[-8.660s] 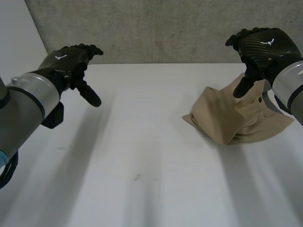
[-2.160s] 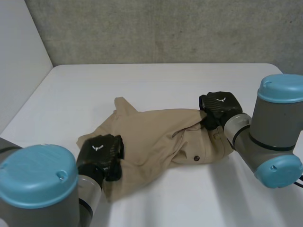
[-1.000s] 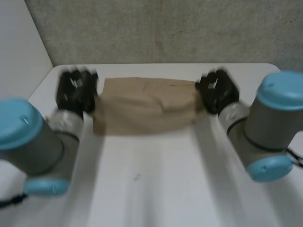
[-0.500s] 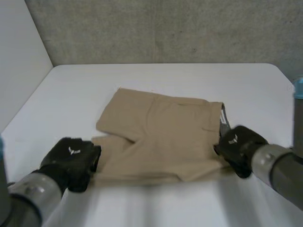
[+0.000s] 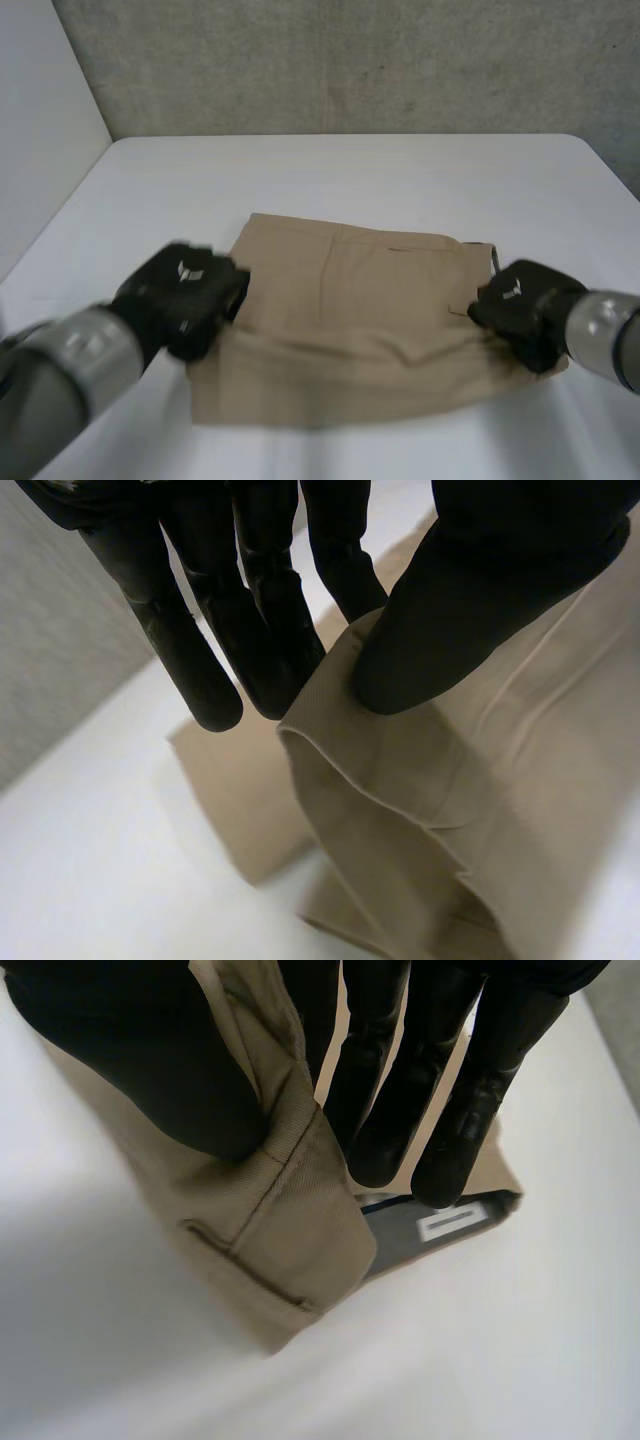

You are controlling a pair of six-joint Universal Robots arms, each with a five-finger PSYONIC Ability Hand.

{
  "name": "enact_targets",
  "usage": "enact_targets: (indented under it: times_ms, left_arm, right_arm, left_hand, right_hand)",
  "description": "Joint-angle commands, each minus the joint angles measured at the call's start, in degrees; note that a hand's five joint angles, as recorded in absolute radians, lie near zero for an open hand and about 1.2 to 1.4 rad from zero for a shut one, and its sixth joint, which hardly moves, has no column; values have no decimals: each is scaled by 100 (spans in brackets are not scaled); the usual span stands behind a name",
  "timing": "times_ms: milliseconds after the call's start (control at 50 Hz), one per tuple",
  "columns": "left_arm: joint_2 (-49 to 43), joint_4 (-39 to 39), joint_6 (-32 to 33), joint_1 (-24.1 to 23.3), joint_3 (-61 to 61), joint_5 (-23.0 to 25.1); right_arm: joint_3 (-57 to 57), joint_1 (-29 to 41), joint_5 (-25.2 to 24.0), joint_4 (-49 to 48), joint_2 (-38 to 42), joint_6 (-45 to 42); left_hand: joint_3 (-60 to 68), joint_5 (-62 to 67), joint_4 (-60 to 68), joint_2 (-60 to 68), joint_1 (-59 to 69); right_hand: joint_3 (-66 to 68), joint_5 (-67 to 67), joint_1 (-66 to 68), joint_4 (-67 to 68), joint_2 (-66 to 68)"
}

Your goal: Fold the shorts.

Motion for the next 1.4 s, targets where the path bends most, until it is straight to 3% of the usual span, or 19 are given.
enact_targets:
  times_ms: [20, 160, 240, 340, 400, 540, 580, 600, 620, 640, 680, 840, 940, 1160, 1340, 1400]
  left_arm:
    - [-1954, 1087, 281, -8, 1562, -479]
    - [-3870, 1473, 351, 18, 3530, -1139]
    - [-4609, 2158, 789, 19, 4357, -1139]
    - [-5365, 3423, 1484, 27, 4902, -1078]
    - [-5751, 3793, 1616, 27, 5227, -1008]
    - [-6385, 3873, 1625, 54, 5641, -586]
    - [-6473, 3926, 1634, 54, 5685, -559]
    - [-6482, 4048, 1634, 54, 5694, -568]
    - [-6474, 4127, 1634, 54, 5686, -577]
    - [-6456, 4311, 1634, 45, 5633, -620]
    - [-6386, 4531, 1634, -8, 5467, -638]
    - [-4788, 4796, 1468, -52, 3956, -638]
    - [-3884, 4717, 1056, -245, 2876, -656]
    - [-2774, 4533, 88, -307, 1178, -638]
    - [-2387, 4418, 26, -298, 299, -647]
    - [-2387, 4418, 26, -289, 184, -647]
  right_arm:
    - [-1177, 40, 99, -701, 1288, 651]
    - [-2206, 163, 766, -1676, 2352, 986]
    - [-2523, 321, 1214, -2765, 2923, 968]
    - [-2611, 400, 1268, -3820, 3381, 942]
    - [-2734, 400, 1259, -4268, 3749, 925]
    - [-3041, 400, 1268, -4805, 4391, 626]
    - [-3103, 409, 1268, -4972, 4471, 556]
    - [-3129, 409, 1276, -5182, 4471, 503]
    - [-3130, 400, 1294, -5271, 4454, 511]
    - [-3112, 400, 1303, -5455, 4332, 581]
    - [-2973, 391, 1285, -5701, 3956, 765]
    - [-2050, 321, 1250, -5703, 2293, 2162]
    - [-1417, 120, 944, -4704, 1598, 2620]
    - [-494, -425, 407, -3032, 1290, 3016]
    - [122, -715, -15, -3101, 1395, 3016]
    - [175, -777, -129, -3223, 1666, 3016]
  left_hand:
    - [1175, 1286, 1125, 1124, 1470]
    - [1175, 1286, 1125, 1124, 1470]
    - [1175, 1286, 1125, 1124, 1470]
    - [1175, 1286, 1125, 1124, 1470]
    - [1175, 1286, 1125, 1124, 1470]
    - [1175, 1286, 1125, 1124, 1470]
    - [1175, 1286, 1125, 1124, 1470]
    - [711, 822, 661, 660, 1006]
    - [-543, -432, -593, -594, -248]
    - [-3569, -3458, -3620, -3621, -3275]
    - [-5825, -5714, -5875, -5876, -5530]
    - [-5825, -5714, -5875, -5876, -5530]
    - [-5825, -5714, -5875, -5876, -5530]
    - [-5820, -5709, -5871, -5872, -5526]
    - [-5825, -5714, -5875, -5876, -5530]
    - [-5825, -5714, -5875, -5876, -5530]
  right_hand:
    - [1156, 1283, 2552, 1167, 1256]
    - [1156, 1283, 2552, 1167, 1256]
    - [1156, 1283, 2552, 1167, 1256]
    - [1156, 1283, 2552, 1167, 1256]
    - [1156, 1283, 2552, 1167, 1256]
    - [1062, 1189, 2458, 1073, 1162]
    - [-1397, -1270, 0, -1386, -1297]
    - [-3993, -3865, -2596, -3982, -3893]
    - [-4835, -4707, -3438, -4823, -4735]
    - [-5844, -5717, -4448, -5833, -5744]
    - [-5844, -5717, -4448, -5833, -5744]
    - [-5844, -5717, -4448, -5833, -5744]
    - [-5844, -5717, -4448, -5833, -5744]
    - [-5844, -5717, -4448, -5833, -5744]
    - [-3602, -3474, -2205, -3590, -3502]
    - [-3481, -3353, -2084, -3469, -3381]
